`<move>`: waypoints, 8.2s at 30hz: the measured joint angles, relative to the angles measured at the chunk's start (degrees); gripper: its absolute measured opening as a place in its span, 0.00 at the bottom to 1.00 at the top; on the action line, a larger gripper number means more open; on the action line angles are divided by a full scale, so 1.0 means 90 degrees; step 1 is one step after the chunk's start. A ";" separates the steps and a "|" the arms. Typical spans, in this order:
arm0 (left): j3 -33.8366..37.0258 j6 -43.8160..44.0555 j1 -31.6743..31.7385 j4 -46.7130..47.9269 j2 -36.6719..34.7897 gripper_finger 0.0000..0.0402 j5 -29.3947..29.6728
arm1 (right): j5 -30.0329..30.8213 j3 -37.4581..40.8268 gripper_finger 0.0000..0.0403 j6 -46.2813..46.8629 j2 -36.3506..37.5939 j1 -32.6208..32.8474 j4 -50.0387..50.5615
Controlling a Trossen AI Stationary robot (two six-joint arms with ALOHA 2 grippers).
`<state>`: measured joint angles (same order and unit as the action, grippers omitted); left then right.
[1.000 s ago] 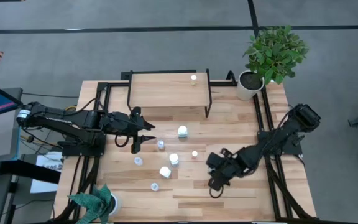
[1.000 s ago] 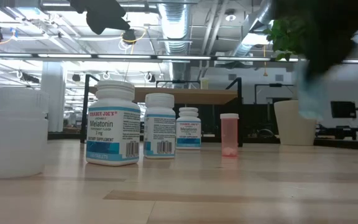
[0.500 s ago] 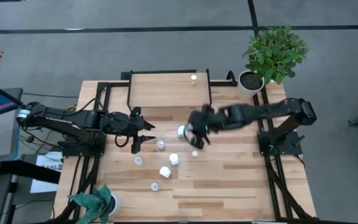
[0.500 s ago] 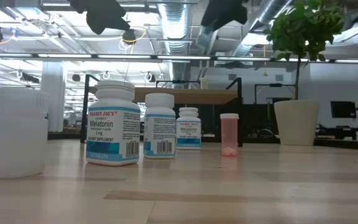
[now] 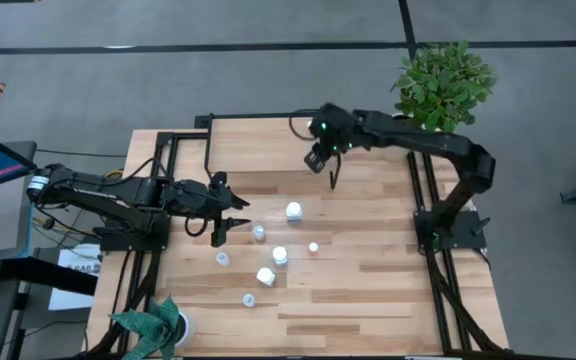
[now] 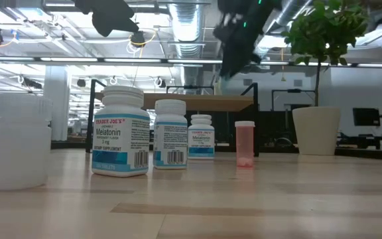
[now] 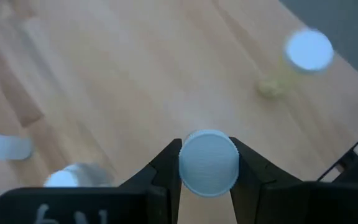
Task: Pick and place medicine bottles onto shelf by color
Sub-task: Put the blue pill bottle on the shelf, then put the pink pill bottle on the shelf
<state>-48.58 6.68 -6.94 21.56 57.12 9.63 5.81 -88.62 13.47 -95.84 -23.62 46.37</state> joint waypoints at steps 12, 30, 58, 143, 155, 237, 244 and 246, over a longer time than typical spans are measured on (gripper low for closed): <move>0.0000 0.0158 0.0000 -0.0001 0.0000 0.50 -0.0001 | -0.0154 -0.0538 0.28 -0.0265 -0.0320 -0.0597 0.0548; 0.0000 0.0125 -0.0002 0.0000 0.0000 0.50 -0.0002 | -0.0334 -0.0721 0.28 -0.0886 -0.0320 -0.0541 0.1034; 0.0002 0.0223 -0.0002 0.0003 0.0002 0.50 -0.0005 | -0.0616 -0.0727 0.28 -0.1385 -0.0560 -0.0730 0.0932; 0.0002 0.0440 -0.0001 -0.0001 0.0002 0.50 -0.0005 | 0.0996 0.2685 0.47 0.1127 0.2176 0.4550 -0.0189; 0.0002 0.0391 -0.0002 0.0000 0.0000 0.50 -0.0003 | 0.0997 0.3145 0.48 0.1714 0.0581 0.4714 -0.0989; 0.0005 0.0413 -0.0002 0.0145 0.0223 0.50 -0.0004 | 0.0385 0.2747 0.68 0.1093 -0.0832 0.3981 -0.2397; -0.0002 0.0412 -0.0002 0.0095 0.0243 0.50 -0.0005 | 0.0374 0.2747 0.62 0.1093 -0.0832 0.3981 -0.2393; -0.0002 0.0410 -0.0002 0.0093 0.0243 0.50 -0.0004 | 0.0373 0.2747 0.58 0.1093 -0.0833 0.3981 -0.2384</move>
<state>-48.60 10.37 -6.96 22.39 59.31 9.59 9.17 -63.90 23.31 -103.34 12.21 24.92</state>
